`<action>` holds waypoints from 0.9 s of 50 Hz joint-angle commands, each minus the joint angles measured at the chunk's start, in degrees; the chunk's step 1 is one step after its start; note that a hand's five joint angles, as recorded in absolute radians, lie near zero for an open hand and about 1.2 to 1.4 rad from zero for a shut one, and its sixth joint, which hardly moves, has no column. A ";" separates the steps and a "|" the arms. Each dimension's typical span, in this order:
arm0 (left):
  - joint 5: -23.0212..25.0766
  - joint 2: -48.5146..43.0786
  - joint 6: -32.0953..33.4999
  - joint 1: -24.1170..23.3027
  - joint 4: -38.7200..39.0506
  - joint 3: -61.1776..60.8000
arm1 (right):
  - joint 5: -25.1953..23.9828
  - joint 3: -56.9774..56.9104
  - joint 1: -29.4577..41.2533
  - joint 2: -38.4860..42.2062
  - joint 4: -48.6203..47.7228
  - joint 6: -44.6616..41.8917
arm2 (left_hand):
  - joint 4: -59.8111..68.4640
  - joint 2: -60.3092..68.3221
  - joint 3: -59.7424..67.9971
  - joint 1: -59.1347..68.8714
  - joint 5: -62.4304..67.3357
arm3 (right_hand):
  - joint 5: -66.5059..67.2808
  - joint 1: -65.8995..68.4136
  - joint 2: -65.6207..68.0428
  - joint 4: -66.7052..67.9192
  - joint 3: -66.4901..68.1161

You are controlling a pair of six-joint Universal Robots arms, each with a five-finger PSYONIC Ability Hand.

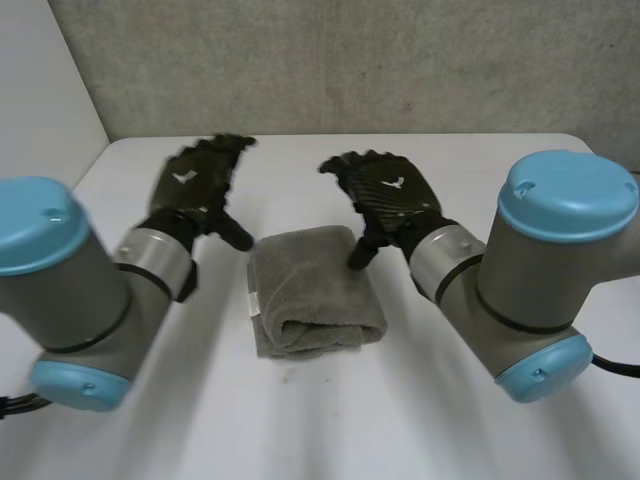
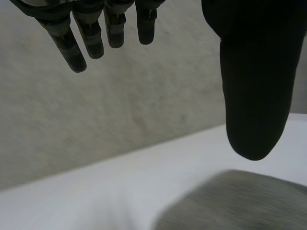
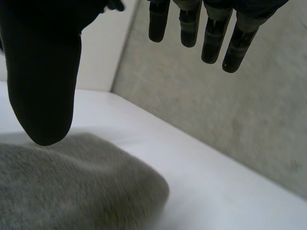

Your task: Fold the towel.

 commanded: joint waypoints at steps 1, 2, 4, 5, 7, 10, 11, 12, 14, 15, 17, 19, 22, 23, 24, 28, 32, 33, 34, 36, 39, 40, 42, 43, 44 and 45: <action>-1.92 -10.49 -2.36 -5.80 -8.78 6.28 | 1.28 -3.29 -2.91 5.81 7.94 2.82 | 1.01 1.16 0.86 0.88 -0.76 | -3.51 -2.10 -2.96 -3.40 -2.41; -1.93 -10.51 -2.36 -5.80 -8.80 6.29 | 1.20 -4.43 -3.00 7.20 9.77 2.82 | 1.01 1.16 0.86 0.88 -0.76 | -3.51 -2.10 -2.96 -3.40 -2.41; -5.43 -12.87 -1.92 -5.89 -9.94 6.02 | 1.11 -5.58 -3.00 8.89 11.37 2.73 | 1.01 1.16 0.86 0.88 -0.76 | -3.51 -2.10 -2.96 -3.40 -2.41; -5.45 -12.88 -1.92 -5.89 -9.94 6.02 | 0.85 -6.88 -3.00 10.54 12.76 2.47 | 1.01 1.16 0.86 0.88 -0.76 | -3.51 -2.10 -2.96 -3.40 -2.41; -7.12 -13.67 -1.74 -5.89 -9.94 5.85 | 0.58 -8.20 -3.00 12.12 13.82 2.38 | 1.01 1.16 0.86 0.88 -0.76 | -3.51 -2.10 -2.96 -3.40 -2.41; -10.28 -14.99 -1.13 -5.89 -10.03 5.23 | -0.73 -10.14 -2.83 14.85 15.14 2.12 | 1.01 1.16 0.86 0.88 -0.76 | -3.51 -2.10 -2.96 -3.40 -2.41; -11.15 -15.51 -0.78 -5.89 -10.29 5.14 | -1.43 -11.02 -2.74 16.08 15.58 1.86 | 0.84 1.00 0.69 0.71 -0.92 | -3.51 -2.10 -2.96 -3.40 -2.41; -11.86 -15.87 -0.17 -5.89 -10.20 4.88 | -1.44 -11.03 -2.74 16.09 15.59 1.85 | 0.84 0.99 0.69 0.71 -0.93 | -3.51 -2.10 -2.96 -3.40 -2.41; -12.04 -15.96 0.54 -5.89 -10.20 4.53 | -1.79 -12.43 -2.56 18.19 15.76 0.19 | 0.67 0.83 0.53 0.54 -1.09 | -3.51 -2.10 -2.96 -3.40 -2.41; -12.04 -15.96 1.33 -5.89 -10.12 4.01 | -1.79 -12.43 -2.56 18.20 15.76 0.19 | 0.84 0.99 0.69 0.71 -0.93 | -3.51 -2.10 -2.96 -3.40 -2.41; -12.04 -15.96 2.38 -5.80 -9.94 3.57 | -1.79 -13.05 -2.56 18.99 15.76 -0.96 | 0.67 0.83 0.53 0.54 -1.09 | -3.51 -2.10 -2.96 -3.40 -2.41; -12.04 -15.96 3.52 -5.80 -9.94 3.21 | -1.44 -14.19 -2.47 20.13 15.85 -3.06 | 0.50 0.66 0.36 0.38 -1.26 | -3.51 -2.10 -2.96 -3.40 -2.41; -11.95 -15.87 5.46 -5.80 -9.76 2.86 | -1.18 -14.54 -2.47 20.14 15.85 -4.38 | 0.46 0.61 0.31 0.33 -1.31 | -3.51 -2.10 -2.96 -3.40 -2.41; -11.78 -15.52 6.16 -5.80 -9.76 2.86 | -1.18 -14.54 -2.47 20.14 15.85 -4.39 | 0.46 0.61 0.31 0.33 -1.31 | -3.51 -2.10 -2.96 -3.40 -2.41; -11.78 -15.52 6.17 -5.80 -9.76 2.86 | -1.18 -14.54 -2.47 19.79 15.94 -4.39 | 0.46 0.61 0.31 0.33 -1.31 | -3.51 -2.10 -2.96 -3.40 -2.41; -11.34 -12.81 6.00 -5.71 -9.85 3.30 | -1.27 -14.28 -2.39 17.50 15.94 -4.30 | 0.46 0.61 0.31 0.33 -1.31 | -3.51 -2.10 -2.96 -3.40 -2.41; -11.16 -9.46 5.91 -5.71 -9.85 3.39 | -0.65 -12.88 -2.82 11.02 15.41 -3.69 | 0.46 0.61 0.31 0.33 -1.31 | -3.51 -2.10 -2.96 -3.40 -2.41; -11.16 -7.72 5.91 -5.71 -9.85 3.47 | 0.13 -12.44 -3.09 8.82 15.24 -3.42 | 0.46 0.61 0.31 0.33 -1.31 | -3.51 -2.10 -2.96 -3.40 -2.41; -11.16 -5.61 5.82 -5.54 -10.11 3.65 | 0.14 -12.43 -3.09 8.80 15.24 -3.42 | 0.46 0.61 0.31 0.33 -1.31 | -3.51 -2.10 -2.96 -3.40 -2.41; -11.25 -3.59 5.73 -5.45 -10.38 3.74 | 1.37 -11.73 -3.44 6.16 15.06 -2.89 | 0.46 0.61 0.31 0.33 -1.31 | -3.51 -2.10 -2.96 -3.40 -2.41; -11.25 0.54 5.55 -4.75 -10.38 3.56 | 5.06 -9.71 -4.93 0.27 12.95 -2.10 | 0.46 0.61 0.31 0.33 -1.31 | -3.51 -2.10 -2.96 -3.40 -2.41; -11.25 0.56 5.55 -4.75 -10.38 3.56 | 6.63 -8.40 -5.72 -2.42 11.56 -2.19 | 0.46 0.61 0.31 0.33 -1.31 | -3.51 -2.10 -2.96 -3.40 -2.41; -11.16 4.50 5.64 -3.09 -10.47 3.47 | 7.87 -7.07 -6.25 -4.74 10.49 -2.28 | 0.46 0.61 0.31 0.33 -1.31 | -3.51 -2.10 -2.96 -3.40 -2.41; -11.16 4.52 5.64 -3.08 -10.47 3.47 | 8.92 -5.94 -6.86 -6.74 9.97 -2.28 | 0.46 0.61 0.31 0.33 -1.31 | -3.51 -2.10 -2.96 -3.40 -2.41; -11.16 6.96 5.64 -1.95 -10.73 3.47 | 8.93 -5.93 -6.87 -6.76 9.96 -2.28 | 0.46 0.61 0.31 0.33 -1.31 | -3.51 -2.10 -2.96 -3.40 -2.41; -11.16 6.98 5.64 -1.94 -10.73 3.47 | 9.89 -4.89 -7.39 -8.50 9.70 -2.28 | 0.46 0.61 0.31 0.33 -1.31 | -3.51 -2.10 -2.96 -3.40 -2.41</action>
